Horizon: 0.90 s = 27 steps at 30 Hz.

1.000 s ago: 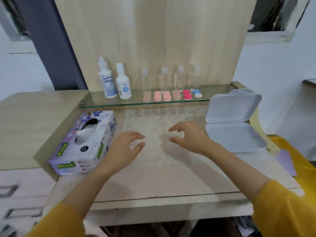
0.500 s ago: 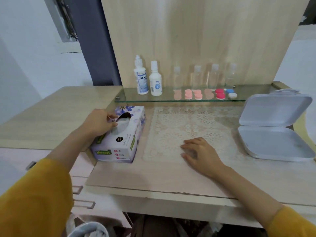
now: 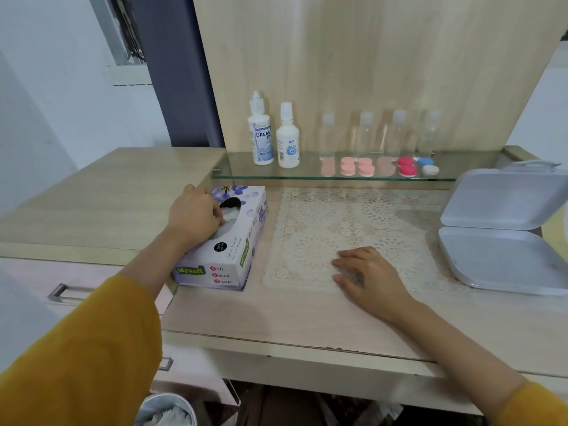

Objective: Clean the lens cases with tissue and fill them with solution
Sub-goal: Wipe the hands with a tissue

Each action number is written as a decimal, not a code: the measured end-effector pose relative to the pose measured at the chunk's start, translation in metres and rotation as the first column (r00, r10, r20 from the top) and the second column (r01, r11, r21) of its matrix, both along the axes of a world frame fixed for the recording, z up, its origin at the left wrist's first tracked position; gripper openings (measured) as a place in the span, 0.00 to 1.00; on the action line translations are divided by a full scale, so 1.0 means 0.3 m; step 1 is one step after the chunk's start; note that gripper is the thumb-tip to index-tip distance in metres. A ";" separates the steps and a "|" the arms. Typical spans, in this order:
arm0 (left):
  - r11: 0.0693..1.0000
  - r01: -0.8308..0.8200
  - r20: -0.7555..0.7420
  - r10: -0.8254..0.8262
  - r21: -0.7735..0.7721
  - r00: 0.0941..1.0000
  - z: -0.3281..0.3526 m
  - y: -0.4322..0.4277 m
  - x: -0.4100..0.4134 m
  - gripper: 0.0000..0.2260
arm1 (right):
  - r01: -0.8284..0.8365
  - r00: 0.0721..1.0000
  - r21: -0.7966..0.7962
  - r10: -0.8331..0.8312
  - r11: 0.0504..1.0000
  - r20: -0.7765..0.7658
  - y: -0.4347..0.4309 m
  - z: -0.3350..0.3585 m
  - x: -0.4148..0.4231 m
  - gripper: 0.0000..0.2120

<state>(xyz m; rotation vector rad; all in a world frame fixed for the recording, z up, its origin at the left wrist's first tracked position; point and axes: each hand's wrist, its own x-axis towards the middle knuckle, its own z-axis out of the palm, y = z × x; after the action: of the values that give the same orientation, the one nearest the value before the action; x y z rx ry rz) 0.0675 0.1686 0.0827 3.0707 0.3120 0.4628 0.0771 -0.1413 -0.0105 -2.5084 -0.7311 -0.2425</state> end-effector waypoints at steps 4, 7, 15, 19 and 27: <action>0.990 0.008 0.078 0.003 -0.143 0.997 0.005 0.006 -0.008 0.03 | -0.007 1.000 0.018 0.007 1.000 0.010 0.000 -0.001 -0.001 0.19; 0.973 0.055 0.135 -0.024 -0.225 0.991 0.034 0.004 -0.016 0.04 | -0.011 1.000 0.016 0.011 1.000 0.013 -0.002 -0.002 0.002 0.15; 0.868 0.363 0.289 -0.271 -0.338 0.918 0.189 -0.115 -0.095 0.03 | -0.018 0.999 0.101 0.021 0.995 -0.032 -0.016 0.067 0.019 0.11; 0.914 0.300 0.226 -0.242 -0.273 0.944 0.199 -0.121 -0.080 0.07 | -0.017 1.000 0.217 0.021 0.976 -0.017 -0.033 0.165 0.011 0.10; 0.981 0.101 0.040 -0.095 -0.165 0.995 0.094 -0.025 -0.064 0.19 | 0.017 0.996 0.061 -0.012 0.998 -0.090 -0.055 0.088 -0.013 0.10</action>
<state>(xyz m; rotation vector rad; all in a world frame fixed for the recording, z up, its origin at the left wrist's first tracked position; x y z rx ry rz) 0.0484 0.1611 0.1108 2.8965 0.1871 0.4559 0.0732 -0.1576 0.0159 -2.4501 -0.6598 -0.1538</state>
